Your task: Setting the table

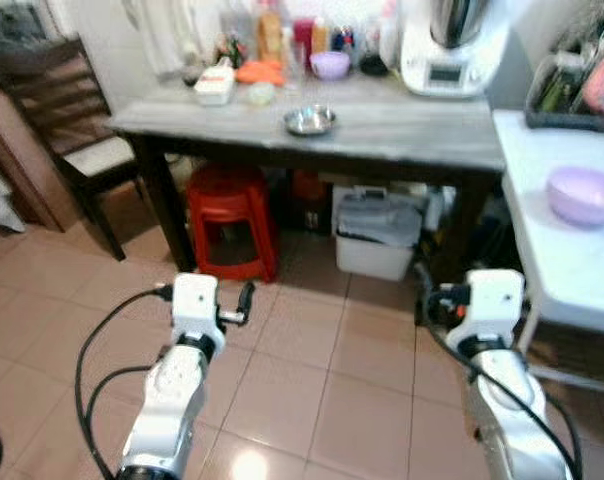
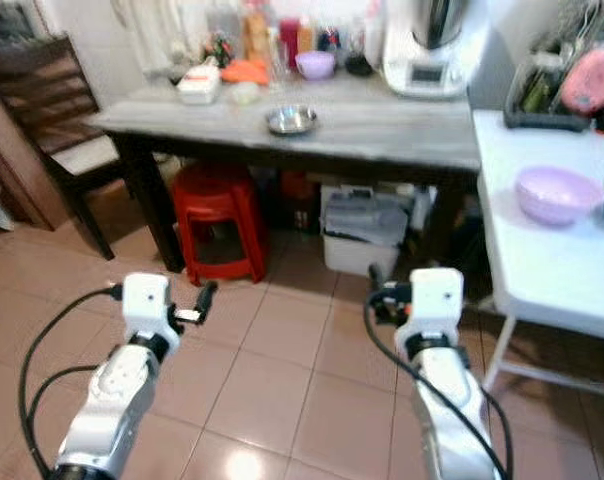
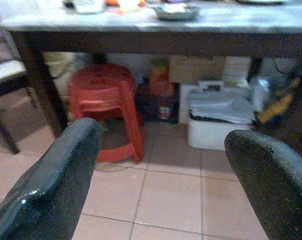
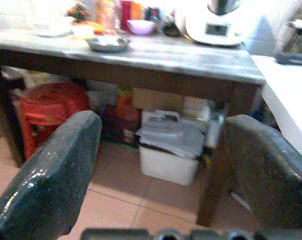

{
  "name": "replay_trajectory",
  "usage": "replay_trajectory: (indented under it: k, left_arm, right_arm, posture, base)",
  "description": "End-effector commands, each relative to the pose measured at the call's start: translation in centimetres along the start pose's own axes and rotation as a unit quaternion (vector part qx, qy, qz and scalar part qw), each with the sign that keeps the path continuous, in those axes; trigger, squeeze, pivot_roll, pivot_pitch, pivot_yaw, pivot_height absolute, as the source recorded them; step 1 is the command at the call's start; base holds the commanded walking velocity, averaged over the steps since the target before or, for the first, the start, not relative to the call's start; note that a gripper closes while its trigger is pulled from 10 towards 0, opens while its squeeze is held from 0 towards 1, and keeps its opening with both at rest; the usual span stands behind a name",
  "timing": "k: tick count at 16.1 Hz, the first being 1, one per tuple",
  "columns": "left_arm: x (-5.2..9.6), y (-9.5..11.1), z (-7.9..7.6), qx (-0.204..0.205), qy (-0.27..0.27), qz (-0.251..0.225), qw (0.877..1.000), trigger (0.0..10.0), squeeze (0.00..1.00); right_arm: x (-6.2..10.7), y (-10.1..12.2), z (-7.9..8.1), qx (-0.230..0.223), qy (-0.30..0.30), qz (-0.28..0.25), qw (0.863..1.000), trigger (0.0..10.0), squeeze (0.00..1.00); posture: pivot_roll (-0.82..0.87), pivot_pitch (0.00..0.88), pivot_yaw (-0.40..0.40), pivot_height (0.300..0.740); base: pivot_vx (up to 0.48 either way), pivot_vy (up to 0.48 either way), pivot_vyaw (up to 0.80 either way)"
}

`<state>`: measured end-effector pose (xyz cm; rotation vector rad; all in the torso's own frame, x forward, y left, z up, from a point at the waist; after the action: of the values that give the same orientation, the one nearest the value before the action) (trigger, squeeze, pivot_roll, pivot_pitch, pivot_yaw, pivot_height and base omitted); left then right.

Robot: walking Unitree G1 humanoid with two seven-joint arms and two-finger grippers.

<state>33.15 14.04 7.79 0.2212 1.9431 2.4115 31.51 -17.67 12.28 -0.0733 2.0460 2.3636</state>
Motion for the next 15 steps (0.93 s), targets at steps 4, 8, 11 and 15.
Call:
replay_trajectory:
  k: [4,8,11,15]
  left_arm:
    - [-0.09,0.19,-0.06,0.000,-0.004,-0.001,1.000,10.0,0.00]
    - [-0.08,0.16,-0.11,0.000,-0.005,0.000,1.000,10.0,0.00]
    - [-0.08,0.17,-0.26,-0.001,-0.008,-0.001,1.000,10.0,0.00]
    - [-0.05,0.58,-0.28,0.009,-0.007,-0.014,1.000,10.0,0.00]
  right_arm:
    - [-0.16,0.68,-0.01,0.000,-0.003,-0.012,1.000,10.0,0.00]
    - [-0.16,0.71,-0.05,0.001,-0.004,-0.012,1.000,10.0,0.00]
    - [-0.11,0.72,-0.13,0.002,-0.005,-0.012,1.000,10.0,0.00]
    - [-0.08,0.83,-0.15,0.003,-0.005,-0.013,1.000,10.0,0.00]
  posture:
    - [-0.08,0.021,0.064,0.740]
    - [-0.08,0.021,0.064,0.740]
    - [-0.08,0.022,0.064,0.740]
    - [-0.09,0.023,0.064,0.740]
  base:
    - [0.000,-0.435,0.00]
    - [0.000,-0.435,0.00]
    - [0.000,-0.435,0.00]
    - [0.000,-0.109,0.00]
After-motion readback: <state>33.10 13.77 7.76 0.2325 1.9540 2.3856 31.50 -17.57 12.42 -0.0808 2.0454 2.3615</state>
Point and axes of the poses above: a point about 5 cm out from each wrist's last joint towards the gripper, its own x axis pointing back from the gripper into the wrist, its own y axis along the axis of the wrist's last joint, z = x × y, the point moved 4 cm from there along -x, pointing out of the wrist towards the gripper, and after that the axes turned 12 degrees about -x, right-handed, at the moved point
